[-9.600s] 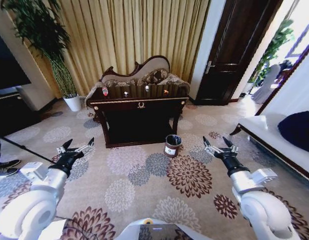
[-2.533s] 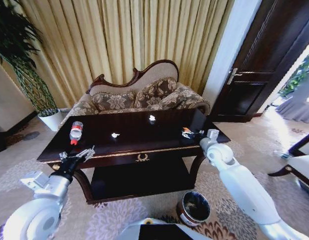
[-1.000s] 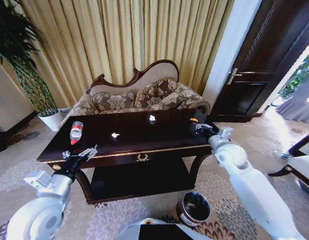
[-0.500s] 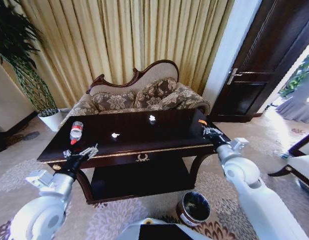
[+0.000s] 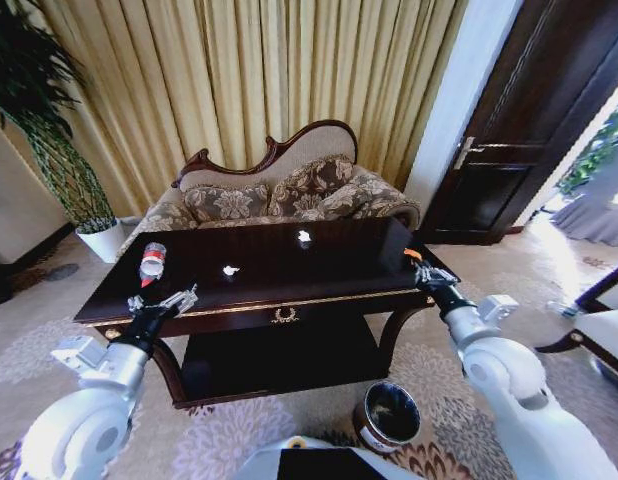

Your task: Move to the front of the table and place the trash on the table into the trash bin.

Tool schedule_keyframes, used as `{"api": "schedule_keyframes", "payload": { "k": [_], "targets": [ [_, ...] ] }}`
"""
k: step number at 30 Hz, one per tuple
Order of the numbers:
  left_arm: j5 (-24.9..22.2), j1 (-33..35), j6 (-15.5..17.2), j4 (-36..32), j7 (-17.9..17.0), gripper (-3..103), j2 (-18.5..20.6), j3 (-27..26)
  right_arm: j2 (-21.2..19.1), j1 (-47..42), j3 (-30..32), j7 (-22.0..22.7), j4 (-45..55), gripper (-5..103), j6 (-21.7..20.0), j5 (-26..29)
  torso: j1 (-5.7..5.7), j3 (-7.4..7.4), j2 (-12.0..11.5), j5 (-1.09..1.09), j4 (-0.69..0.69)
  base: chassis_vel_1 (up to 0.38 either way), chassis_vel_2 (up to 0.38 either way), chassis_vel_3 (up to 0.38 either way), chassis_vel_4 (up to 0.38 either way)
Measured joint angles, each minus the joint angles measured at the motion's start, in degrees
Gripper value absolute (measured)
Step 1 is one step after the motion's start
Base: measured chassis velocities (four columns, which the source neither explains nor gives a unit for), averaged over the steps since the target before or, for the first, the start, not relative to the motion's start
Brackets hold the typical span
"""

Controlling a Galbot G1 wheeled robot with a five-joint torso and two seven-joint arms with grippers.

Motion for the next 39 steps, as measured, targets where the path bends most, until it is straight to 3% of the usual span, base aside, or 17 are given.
{"api": "schedule_keyframes", "payload": {
  "k": [25, 34, 39],
  "targets": [
    [0.2, 0.4, 0.0, 0.0, 0.2, 100, -0.7, -0.1, 1.5, -0.8, -1.1, -1.2, -0.6, 2, 1.4, -2.0, 0.0, 0.0, 0.0, 0.0, -0.01, 0.112, -0.107, -0.112, 0.112],
    [-0.1, 0.6, 0.0, 0.0, 0.4, 100, -0.9, 0.0, 4.7, -3.5, -1.0, -8.4, -7.9, 2, 2.9, -6.1, -0.02, -0.02, 0.0, -0.01, -0.02, 0.073, -0.082, -0.081, 0.074],
    [-0.1, 0.2, 0.0, 0.0, 0.5, 100, -0.8, 0.5, 8.4, -2.8, -1.5, -12.5, -19.3, 2, 1.2, -12.7, 0.01, 0.01, 0.0, 0.01, 0.0, 0.0, 0.0, 0.0, 0.0]
  ]
}}
